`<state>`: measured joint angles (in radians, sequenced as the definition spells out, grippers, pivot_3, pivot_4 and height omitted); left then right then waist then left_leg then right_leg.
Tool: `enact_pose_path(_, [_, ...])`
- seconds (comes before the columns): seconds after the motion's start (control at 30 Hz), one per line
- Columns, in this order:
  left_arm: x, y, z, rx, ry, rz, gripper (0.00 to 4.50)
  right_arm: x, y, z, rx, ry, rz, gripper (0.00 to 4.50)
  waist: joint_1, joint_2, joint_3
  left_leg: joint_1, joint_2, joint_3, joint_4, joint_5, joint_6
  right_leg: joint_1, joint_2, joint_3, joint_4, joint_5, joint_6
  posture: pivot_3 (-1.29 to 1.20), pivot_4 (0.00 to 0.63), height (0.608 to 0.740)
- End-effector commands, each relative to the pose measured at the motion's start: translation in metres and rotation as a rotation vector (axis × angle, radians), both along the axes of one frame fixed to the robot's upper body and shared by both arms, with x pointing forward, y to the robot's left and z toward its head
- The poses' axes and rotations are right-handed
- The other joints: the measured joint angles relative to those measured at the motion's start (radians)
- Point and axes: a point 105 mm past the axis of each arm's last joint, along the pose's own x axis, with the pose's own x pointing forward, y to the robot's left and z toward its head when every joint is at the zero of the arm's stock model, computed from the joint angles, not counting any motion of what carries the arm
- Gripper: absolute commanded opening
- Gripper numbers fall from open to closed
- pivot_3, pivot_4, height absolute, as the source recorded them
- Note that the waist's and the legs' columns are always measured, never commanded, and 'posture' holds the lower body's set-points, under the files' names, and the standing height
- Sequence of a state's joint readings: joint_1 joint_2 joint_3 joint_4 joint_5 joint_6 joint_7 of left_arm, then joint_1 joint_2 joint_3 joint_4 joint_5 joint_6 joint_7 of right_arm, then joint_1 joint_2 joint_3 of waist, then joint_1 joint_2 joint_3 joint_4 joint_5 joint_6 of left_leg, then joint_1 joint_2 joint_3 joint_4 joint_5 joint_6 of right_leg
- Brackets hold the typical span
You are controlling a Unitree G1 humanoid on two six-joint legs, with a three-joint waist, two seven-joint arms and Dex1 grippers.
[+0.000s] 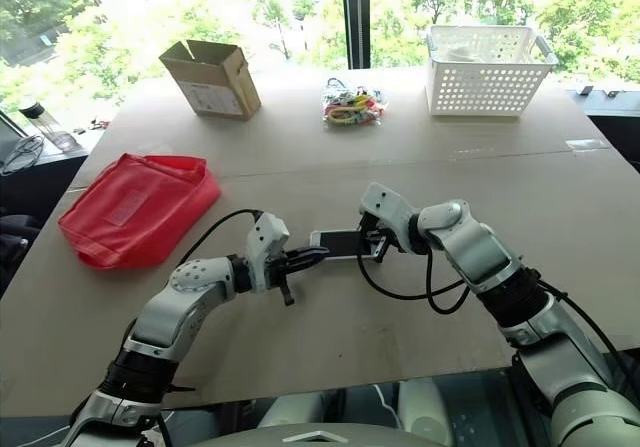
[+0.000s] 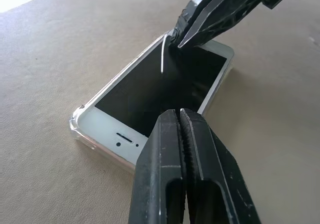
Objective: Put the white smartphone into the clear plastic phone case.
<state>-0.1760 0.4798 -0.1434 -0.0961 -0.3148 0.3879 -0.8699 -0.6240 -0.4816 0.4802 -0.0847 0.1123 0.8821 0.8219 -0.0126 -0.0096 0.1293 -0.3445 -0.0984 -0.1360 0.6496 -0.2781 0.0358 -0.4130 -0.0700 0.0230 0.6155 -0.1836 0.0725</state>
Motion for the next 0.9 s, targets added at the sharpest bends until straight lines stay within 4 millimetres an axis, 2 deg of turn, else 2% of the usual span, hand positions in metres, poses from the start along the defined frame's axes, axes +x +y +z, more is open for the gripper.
enact_pose_path(0.03, [-0.003, -0.001, -0.002, 0.01, 0.008, -0.007, 0.1, -0.021, -0.02, -0.063, -0.149, 0.207, -0.052, 0.0, 0.0, 0.0, -0.002, 0.0, 0.0, 0.0, 0.0, 0.0, 0.0, 0.0, 0.0, 0.0, 0.0, 0.0, 0.0, 0.0, 0.15, 0.74])
enact_pose_path(0.4, [-0.003, -0.001, -0.002, 0.01, 0.012, -0.008, 0.1, -0.022, -0.021, -0.073, -0.156, 0.218, -0.06, 0.0, 0.0, -0.001, -0.005, 0.0, 0.0, 0.0, 0.0, 0.0, 0.0, 0.0, 0.0, 0.0, 0.0, 0.0, 0.0, 0.0, 0.15, 0.74])
enact_pose_path(0.5, [-0.003, -0.001, -0.002, 0.01, 0.01, -0.007, 0.1, -0.018, -0.013, -0.058, -0.056, 0.196, -0.062, 0.0, 0.0, -0.001, -0.006, 0.0, 0.0, 0.0, 0.0, 0.0, -0.001, 0.0, -0.001, 0.0, 0.0, 0.0, 0.0, 0.0, 0.15, 0.74])
enact_pose_path(0.77, [-0.002, -0.001, 0.0, 0.005, 0.004, 0.001, 0.1, -0.003, -0.014, -0.007, 0.149, 0.002, -0.04, 0.0, 0.001, 0.004, 0.001, -0.002, 0.0, -0.001, -0.001, 0.0, 0.0, 0.0, 0.0, -0.001, -0.004, 0.0, 0.0, 0.0, 0.15, 0.74])
enact_pose_path(0.9, [0.003, 0.0, 0.024, -0.105, -0.08, 0.04, 0.1, 0.014, -0.028, 0.027, 0.27, -0.186, -0.132, 0.0, 0.005, 0.007, 0.01, -0.005, 0.0, -0.002, -0.002, 0.0, 0.0, -0.001, 0.0, -0.001, -0.006, 0.0, 0.0, 0.0, 0.15, 0.74])
